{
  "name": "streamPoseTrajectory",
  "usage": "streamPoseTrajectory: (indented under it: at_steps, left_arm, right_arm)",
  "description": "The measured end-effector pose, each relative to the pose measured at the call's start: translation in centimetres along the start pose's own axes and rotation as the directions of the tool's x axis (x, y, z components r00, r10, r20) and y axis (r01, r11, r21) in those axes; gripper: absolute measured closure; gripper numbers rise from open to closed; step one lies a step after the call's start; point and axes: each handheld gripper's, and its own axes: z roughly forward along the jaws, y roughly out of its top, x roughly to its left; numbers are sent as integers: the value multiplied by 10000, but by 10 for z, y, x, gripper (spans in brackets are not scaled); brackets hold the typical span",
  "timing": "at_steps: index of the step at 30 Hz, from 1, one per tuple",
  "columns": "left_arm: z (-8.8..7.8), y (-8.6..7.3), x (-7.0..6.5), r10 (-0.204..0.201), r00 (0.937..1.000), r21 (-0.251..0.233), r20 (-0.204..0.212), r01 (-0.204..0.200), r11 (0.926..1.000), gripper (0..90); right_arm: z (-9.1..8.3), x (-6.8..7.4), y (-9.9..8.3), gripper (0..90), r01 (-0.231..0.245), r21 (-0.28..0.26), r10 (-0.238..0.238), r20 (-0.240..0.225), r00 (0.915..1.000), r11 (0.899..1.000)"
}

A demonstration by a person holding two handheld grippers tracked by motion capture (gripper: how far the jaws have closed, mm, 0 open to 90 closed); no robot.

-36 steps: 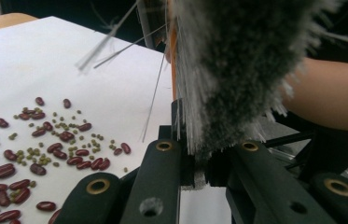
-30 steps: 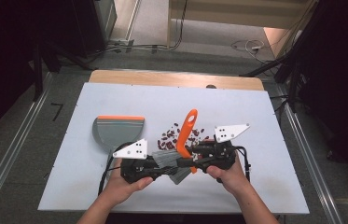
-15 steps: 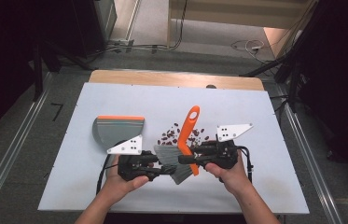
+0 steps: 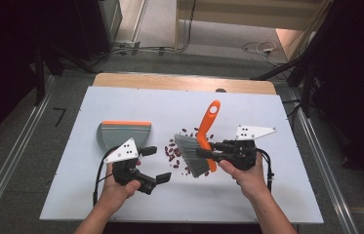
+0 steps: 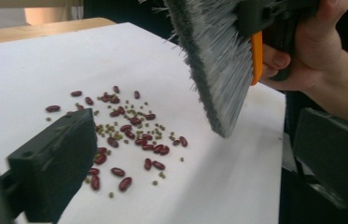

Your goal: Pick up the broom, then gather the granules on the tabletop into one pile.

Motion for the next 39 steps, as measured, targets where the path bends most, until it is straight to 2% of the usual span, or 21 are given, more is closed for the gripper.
streamPoseTrajectory:
  at_steps: [3, 4, 10, 11, 12, 15, 17, 21, 25, 28, 29, 30, 31, 32, 33, 35, 36, 37, 39]
  left_arm:
    - [-5, -1, 1, 6, 9998, -83, -192, -7, 10000, 0]
    - [-5, -1, 1, 6, 9998, -83, -192, -7, 10000, 0]
    - [-9, -2, 5, -66, 9992, -114, -383, 62, 9999, 0]
    - [-9, -2, 5, -51, 9990, -74, -442, 48, 10000, 0]
    - [-10, -2, 5, -60, 9989, -91, -465, 55, 9999, 0]
    - [-13, -3, 6, -127, 9980, -158, -622, 117, 9998, 0]
    - [-17, -4, 9, -174, 9967, -218, -796, 157, 9996, 0]
    - [-19, -5, 11, -147, 9954, -200, -944, 129, 9997, 0]
    - [-22, -7, 12, -65, 9936, -75, -1127, 56, 10000, 0]
    - [-20, -10, 13, -194, 9926, 18, -1199, 198, 9998, 0]
    - [-20, -10, 13, -194, 9926, 18, -1199, 198, 9998, 0]
    - [-20, -10, 13, -234, 9927, 13, -1180, 238, 9997, 0]
    - [-20, -9, 13, -248, 9926, -10, -1189, 249, 9997, 0]
    - [-21, -9, 12, -235, 9918, -31, -1254, 233, 9997, 0]
    - [-21, -9, 12, -191, 9918, -13, -1266, 191, 9998, 0]
    - [-20, -8, 10, -112, 9908, 43, -1352, 119, 9999, 0]
    - [-20, -9, 10, -73, 9910, 87, -1334, 85, 9999, 0]
    - [-19, -9, 10, -81, 9908, 98, -1353, 95, 9999, 0]
    - [-19, -10, 10, -72, 9905, 157, -1376, 94, 9998, 0]
  right_arm:
    - [-1, -2, 0, 690, -37, 113, 33, 355, 9994, 9999]
    - [-1, -3, 0, 690, -61, 221, 48, 602, 9982, 9997]
    - [-3, -8, 1, 690, -73, 563, -2, 1320, 9912, 9984]
    - [-3, -8, 1, 690, -73, 563, -2, 1320, 9912, 9984]
    - [-4, -10, 1, 690, -154, 679, 43, 1610, 9869, 9976]
    - [-6, -12, 2, 690, -91, 807, -70, 1972, 9803, 9967]
    - [-7, -14, 3, 690, -21, 951, -211, 2419, 9701, 9955]
    - [-9, -20, 5, 690, -216, 1156, -127, 2882, 9575, 9931]
    - [-12, -27, 12, 690, -96, 1674, -532, 3666, 9288, 9858]
    - [-16, -34, 19, 690, -112, 1689, -594, 4072, 9114, 9856]
    - [-17, -37, 20, 690, -151, 1692, -593, 4258, 9029, 9855]
    - [-17, -37, 20, 690, -151, 1692, -593, 4258, 9029, 9855]
    - [-16, -39, 22, 690, -105, 1782, -709, 4438, 8933, 9839]
    - [-14, -42, 24, 690, -34, 1993, -902, 4585, 8841, 9799]
    - [-10, -47, 28, 690, 178, 2537, -1436, 4870, 8615, 9671]
    - [-6, -52, 33, 690, 307, 3030, -1892, 5097, 8393, 9525]
    - [-6, -52, 33, 690, 307, 3030, -1892, 5097, 8393, 9525]
    - [-4, -55, 35, 690, 312, 3211, -2023, 5153, 8328, 9465]
    - [0, -61, 38, 689, 407, 3617, -2426, 5335, 8102, 9314]
